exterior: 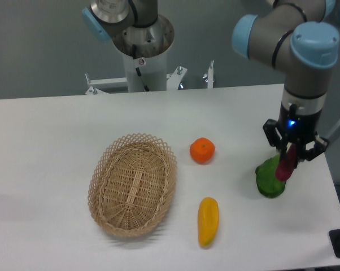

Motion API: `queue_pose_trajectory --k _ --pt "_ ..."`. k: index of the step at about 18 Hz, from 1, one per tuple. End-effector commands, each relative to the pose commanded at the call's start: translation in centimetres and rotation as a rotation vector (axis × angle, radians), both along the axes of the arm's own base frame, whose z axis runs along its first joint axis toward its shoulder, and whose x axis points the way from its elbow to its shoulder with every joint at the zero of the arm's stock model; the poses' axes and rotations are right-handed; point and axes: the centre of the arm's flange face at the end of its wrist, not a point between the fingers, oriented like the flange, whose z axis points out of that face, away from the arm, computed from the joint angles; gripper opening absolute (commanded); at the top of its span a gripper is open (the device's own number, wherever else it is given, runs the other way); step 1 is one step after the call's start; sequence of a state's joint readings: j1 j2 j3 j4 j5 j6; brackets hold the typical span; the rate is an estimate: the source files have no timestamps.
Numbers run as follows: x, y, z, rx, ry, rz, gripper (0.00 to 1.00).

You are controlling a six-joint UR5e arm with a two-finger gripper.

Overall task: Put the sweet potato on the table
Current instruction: 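Lift the held purple sweet potato and move it beside the green pepper, then lower the sweet potato toward the table beside the yellow fruit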

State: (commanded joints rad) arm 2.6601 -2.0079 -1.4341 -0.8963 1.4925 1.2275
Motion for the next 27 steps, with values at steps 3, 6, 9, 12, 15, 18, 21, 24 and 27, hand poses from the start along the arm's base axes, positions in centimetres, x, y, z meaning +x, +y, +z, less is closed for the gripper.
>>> queue_pose_trajectory --k 3,6,9,12,15,18,21,24,27 --pt "0.7 2.1 -3.4 0.014 -0.001 0.067 0.24" --pt "1.3 4.8 -7.6 0.048 -0.053 0.167 0.24" --pt "1.5 5.8 -9.9 0.051 -0.073 0.236 0.24" --pt "1.4 5.7 -13.1 0.024 -0.111 0.269 0.26" --pt "1.9 5.1 -14.3 0.000 -0.118 0.311 0.26" --pt "2.9 4.1 -15.9 -0.047 -0.126 0.323 0.26" --pt "3.1 3.8 -16.2 -0.058 -0.125 0.326 0.27" --pt "3.2 3.7 -16.5 -0.063 -0.130 0.325 0.33" --pt "3.2 3.7 -16.6 -0.064 -0.129 0.325 0.38"
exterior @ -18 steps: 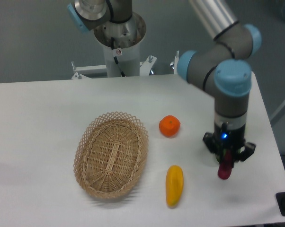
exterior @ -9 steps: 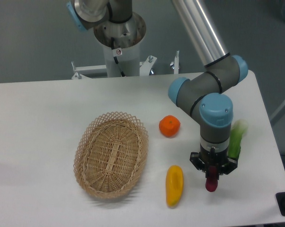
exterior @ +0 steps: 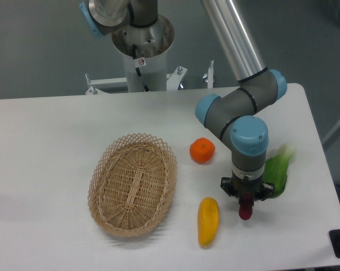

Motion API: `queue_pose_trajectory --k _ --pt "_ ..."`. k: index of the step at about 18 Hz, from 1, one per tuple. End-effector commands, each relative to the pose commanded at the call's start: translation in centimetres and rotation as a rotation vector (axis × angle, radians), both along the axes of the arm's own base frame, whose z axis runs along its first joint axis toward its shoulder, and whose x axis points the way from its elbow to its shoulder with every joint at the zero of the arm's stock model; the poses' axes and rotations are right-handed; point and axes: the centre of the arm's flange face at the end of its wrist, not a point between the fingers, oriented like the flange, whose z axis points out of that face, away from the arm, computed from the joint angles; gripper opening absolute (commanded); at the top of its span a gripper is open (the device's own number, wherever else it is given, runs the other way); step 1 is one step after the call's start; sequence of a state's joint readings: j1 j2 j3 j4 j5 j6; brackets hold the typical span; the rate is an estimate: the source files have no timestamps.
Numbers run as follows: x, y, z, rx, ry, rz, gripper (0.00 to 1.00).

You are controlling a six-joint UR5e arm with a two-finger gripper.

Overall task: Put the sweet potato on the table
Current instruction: 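Lower the sweet potato toward the table beside the yellow fruit, then open the gripper to release the sweet potato and raise it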

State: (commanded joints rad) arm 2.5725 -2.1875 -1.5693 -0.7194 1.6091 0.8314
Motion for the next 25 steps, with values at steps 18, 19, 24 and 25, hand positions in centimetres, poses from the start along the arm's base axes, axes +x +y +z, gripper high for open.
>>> queue_pose_trajectory --k 18,19,24,25 --pt "-5.6 0.5 16.7 0.137 0.264 -0.014 1.00" --pt "-5.6 -0.3 17.7 0.118 0.271 -0.052 1.00" --pt "-7.4 -8.2 23.2 -0.011 0.247 -0.203 1.00" --pt "-7.7 -9.5 23.8 -0.030 0.245 -0.234 1.00"
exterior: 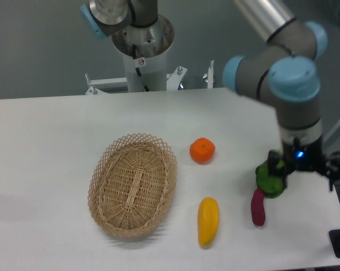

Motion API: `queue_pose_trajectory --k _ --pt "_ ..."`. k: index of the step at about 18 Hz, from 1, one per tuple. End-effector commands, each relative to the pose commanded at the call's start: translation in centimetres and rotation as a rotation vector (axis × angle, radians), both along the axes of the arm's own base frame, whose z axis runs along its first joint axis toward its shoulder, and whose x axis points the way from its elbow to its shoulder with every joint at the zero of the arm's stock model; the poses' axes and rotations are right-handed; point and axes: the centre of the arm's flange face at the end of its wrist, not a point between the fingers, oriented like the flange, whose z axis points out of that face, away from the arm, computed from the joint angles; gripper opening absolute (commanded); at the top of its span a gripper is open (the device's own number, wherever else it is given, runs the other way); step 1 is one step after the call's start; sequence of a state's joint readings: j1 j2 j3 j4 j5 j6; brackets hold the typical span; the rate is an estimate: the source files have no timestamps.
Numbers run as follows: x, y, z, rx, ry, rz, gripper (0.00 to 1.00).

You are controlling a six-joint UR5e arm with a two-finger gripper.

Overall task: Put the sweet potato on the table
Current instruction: 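Open the gripper to release the sweet potato and raise it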

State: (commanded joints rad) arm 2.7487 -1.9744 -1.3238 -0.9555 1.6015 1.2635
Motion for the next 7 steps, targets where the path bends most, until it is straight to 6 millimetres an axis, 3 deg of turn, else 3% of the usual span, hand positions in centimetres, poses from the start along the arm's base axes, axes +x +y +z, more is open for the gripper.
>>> queue_pose_trajectory --k 7 --pt "-0.9 -4.4 2.0 0.046 -0.030 -0.006 1.00"
